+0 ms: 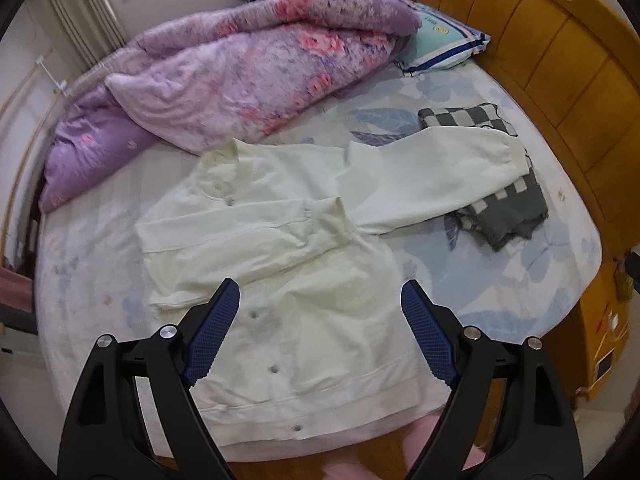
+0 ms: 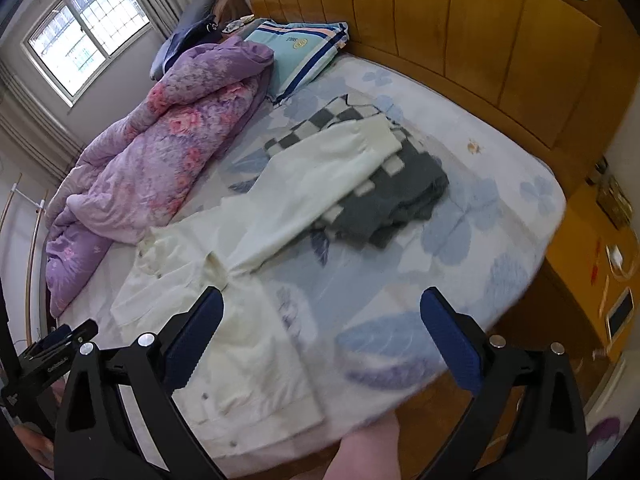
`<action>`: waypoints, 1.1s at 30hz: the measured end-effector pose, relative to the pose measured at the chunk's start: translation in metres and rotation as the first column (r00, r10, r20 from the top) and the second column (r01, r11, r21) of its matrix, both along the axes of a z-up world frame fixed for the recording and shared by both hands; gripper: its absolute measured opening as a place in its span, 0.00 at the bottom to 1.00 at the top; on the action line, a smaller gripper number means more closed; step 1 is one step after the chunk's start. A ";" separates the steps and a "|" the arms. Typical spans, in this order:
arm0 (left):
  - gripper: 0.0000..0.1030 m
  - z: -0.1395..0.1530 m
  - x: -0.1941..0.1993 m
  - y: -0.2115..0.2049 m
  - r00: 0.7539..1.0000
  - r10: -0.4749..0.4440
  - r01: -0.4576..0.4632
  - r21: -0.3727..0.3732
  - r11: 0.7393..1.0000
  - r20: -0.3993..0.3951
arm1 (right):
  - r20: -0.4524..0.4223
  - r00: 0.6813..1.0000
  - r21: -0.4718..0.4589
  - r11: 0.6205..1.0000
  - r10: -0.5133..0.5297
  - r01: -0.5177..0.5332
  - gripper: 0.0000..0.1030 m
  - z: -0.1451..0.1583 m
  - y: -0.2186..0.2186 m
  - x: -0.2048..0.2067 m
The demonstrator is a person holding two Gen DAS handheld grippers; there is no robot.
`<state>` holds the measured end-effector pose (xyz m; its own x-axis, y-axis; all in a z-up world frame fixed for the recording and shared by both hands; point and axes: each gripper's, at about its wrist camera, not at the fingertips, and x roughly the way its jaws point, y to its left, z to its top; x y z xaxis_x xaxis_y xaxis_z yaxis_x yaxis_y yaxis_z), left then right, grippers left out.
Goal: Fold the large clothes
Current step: 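Move the right gripper to the other sleeve's cuff and grasp it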
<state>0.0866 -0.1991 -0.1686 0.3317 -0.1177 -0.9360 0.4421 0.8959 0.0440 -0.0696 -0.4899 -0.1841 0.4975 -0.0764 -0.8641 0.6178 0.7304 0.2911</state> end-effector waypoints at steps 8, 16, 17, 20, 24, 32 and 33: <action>0.81 -0.069 0.066 -0.064 0.990 0.087 -0.090 -0.018 0.996 -0.107 | 0.001 1.000 0.169 0.986 0.007 -0.007 0.92 -0.095 -0.120 0.085; 0.54 -0.154 0.131 -0.093 0.973 0.152 -0.152 0.014 0.988 -0.174 | -0.089 0.995 0.223 0.972 -0.053 0.071 0.86 -0.185 -0.196 0.150; 0.51 -0.160 0.137 -0.092 0.970 0.165 -0.167 0.005 0.986 -0.180 | -0.083 0.994 0.239 0.967 -0.073 0.091 0.85 -0.196 -0.205 0.158; 0.31 -0.183 0.155 -0.088 0.959 0.194 -0.200 -0.008 0.980 -0.209 | -0.095 0.989 0.286 0.949 -0.114 0.137 0.83 -0.225 -0.222 0.176; 0.15 -0.218 0.174 -0.084 0.943 0.215 -0.226 -0.013 0.974 -0.254 | -0.206 0.966 0.283 0.936 -0.154 0.210 0.78 -0.269 -0.234 0.194; 0.04 -0.272 0.195 -0.076 0.906 0.266 -0.271 0.031 0.962 -0.330 | -0.102 0.980 0.149 0.971 -0.171 0.185 0.15 -0.249 -0.221 0.198; 0.02 -0.276 0.195 -0.075 0.900 0.271 -0.277 0.032 0.960 -0.341 | -0.078 0.980 0.133 0.972 -0.182 0.191 0.14 -0.239 -0.219 0.194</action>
